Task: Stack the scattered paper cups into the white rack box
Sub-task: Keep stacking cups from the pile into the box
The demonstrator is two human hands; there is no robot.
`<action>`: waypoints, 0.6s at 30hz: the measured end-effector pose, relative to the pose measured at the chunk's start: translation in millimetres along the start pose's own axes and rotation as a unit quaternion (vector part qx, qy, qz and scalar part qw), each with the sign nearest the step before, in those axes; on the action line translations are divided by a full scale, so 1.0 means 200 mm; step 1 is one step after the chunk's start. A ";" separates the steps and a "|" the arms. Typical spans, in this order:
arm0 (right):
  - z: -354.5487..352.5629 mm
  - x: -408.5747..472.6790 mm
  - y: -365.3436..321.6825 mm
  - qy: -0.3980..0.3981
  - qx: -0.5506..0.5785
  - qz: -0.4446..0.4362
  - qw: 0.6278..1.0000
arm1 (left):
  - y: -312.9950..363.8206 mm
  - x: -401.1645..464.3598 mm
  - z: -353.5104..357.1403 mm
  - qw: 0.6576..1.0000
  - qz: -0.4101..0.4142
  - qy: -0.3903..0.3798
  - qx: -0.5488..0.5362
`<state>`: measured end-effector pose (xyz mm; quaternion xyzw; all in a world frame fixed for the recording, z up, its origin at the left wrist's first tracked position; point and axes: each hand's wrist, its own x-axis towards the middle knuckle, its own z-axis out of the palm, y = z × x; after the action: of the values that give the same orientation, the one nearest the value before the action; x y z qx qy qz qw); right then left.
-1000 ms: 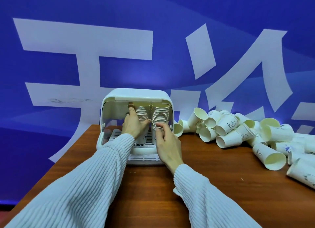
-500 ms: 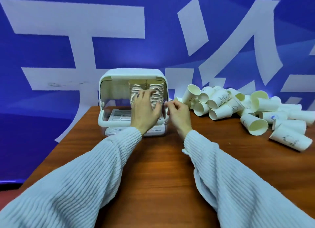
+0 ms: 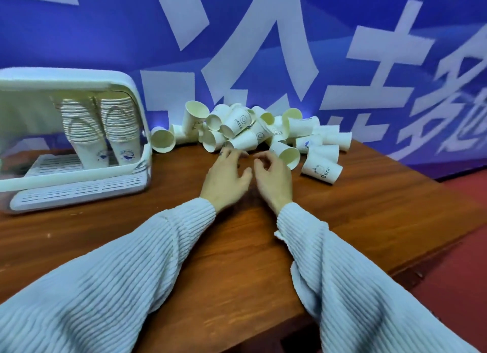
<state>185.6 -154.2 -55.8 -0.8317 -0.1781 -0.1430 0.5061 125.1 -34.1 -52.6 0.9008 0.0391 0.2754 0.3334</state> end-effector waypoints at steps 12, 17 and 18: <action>-0.44 0.26 0.43 0.050 -0.273 0.043 0.960 | 0.07 0.35 0.54 0.971 0.123 0.011 0.203; -0.48 0.27 0.44 0.006 -0.320 0.075 0.944 | 0.05 0.42 0.59 0.974 0.150 0.035 0.163; -0.48 0.26 0.43 0.011 -0.339 0.070 0.938 | 0.07 0.42 0.58 0.975 0.160 0.059 0.143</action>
<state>265.4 -269.0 -59.7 -0.9627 -0.0547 -0.1683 0.2045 254.7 -90.4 -77.2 0.9160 -0.0469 0.3690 0.1502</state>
